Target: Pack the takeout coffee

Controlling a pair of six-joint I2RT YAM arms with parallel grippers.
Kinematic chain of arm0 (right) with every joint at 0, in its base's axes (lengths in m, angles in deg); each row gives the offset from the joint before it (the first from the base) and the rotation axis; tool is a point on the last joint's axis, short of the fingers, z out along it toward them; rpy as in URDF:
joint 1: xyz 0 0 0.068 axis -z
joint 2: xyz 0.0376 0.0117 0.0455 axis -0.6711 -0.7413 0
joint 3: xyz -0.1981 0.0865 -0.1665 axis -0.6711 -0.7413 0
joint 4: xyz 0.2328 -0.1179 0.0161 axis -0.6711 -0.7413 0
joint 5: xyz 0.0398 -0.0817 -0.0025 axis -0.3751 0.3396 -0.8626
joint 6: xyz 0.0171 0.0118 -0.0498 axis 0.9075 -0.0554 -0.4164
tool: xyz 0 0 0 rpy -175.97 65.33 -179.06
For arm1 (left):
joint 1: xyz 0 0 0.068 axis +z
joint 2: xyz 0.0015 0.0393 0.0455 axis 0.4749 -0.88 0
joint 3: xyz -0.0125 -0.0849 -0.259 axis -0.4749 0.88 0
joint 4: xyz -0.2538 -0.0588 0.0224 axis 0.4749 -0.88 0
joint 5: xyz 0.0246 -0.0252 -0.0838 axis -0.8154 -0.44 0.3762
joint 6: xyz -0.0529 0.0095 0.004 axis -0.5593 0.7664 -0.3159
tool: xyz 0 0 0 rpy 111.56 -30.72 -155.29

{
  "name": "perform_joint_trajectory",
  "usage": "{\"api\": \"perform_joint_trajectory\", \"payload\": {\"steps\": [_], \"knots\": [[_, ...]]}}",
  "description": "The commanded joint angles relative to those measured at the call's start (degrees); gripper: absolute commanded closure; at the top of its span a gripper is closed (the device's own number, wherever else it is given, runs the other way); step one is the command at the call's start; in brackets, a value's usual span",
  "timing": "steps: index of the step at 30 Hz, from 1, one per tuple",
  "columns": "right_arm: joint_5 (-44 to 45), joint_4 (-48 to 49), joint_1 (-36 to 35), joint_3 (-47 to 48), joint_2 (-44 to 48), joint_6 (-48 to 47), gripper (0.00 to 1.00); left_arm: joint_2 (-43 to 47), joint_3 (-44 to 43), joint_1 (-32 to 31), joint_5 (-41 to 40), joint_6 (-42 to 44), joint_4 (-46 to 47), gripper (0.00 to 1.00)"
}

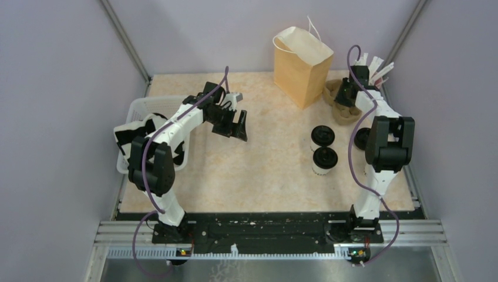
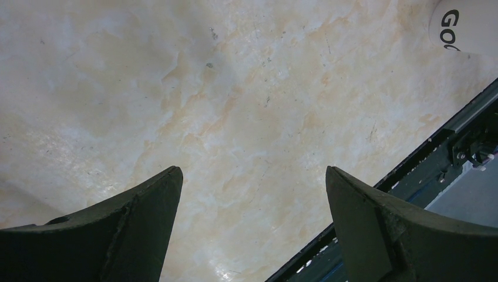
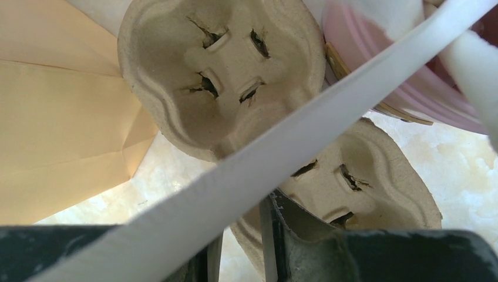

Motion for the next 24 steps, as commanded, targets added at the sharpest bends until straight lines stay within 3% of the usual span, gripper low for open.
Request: {"api": "perform_joint_trajectory", "payload": {"steps": [1, 6, 9, 12, 24], "knots": [[1.0, 0.2, -0.5, -0.7, 1.7, -0.9, 0.72, 0.9, -0.7, 0.1, 1.3, 1.0, 1.5, 0.02], [1.7, -0.1, -0.7, -0.7, 1.7, -1.8, 0.71, 0.7, -0.8, 0.1, 1.6, 1.0, 1.5, 0.02], [2.0, -0.2, -1.0, -0.3, 1.5, -2.2, 0.64, 0.6, -0.8, 0.1, 1.8, 0.9, 1.5, 0.02], [2.3, -0.5, -1.3, 0.2, 1.0, -2.2, 0.63, 0.6, -0.8, 0.0, 1.8, 0.9, 1.5, 0.02], [4.5, -1.0, -1.3, 0.8, 1.0, -2.1, 0.89, 0.8, -0.8, 0.1, 1.8, 1.2, 1.3, 0.02]]}}
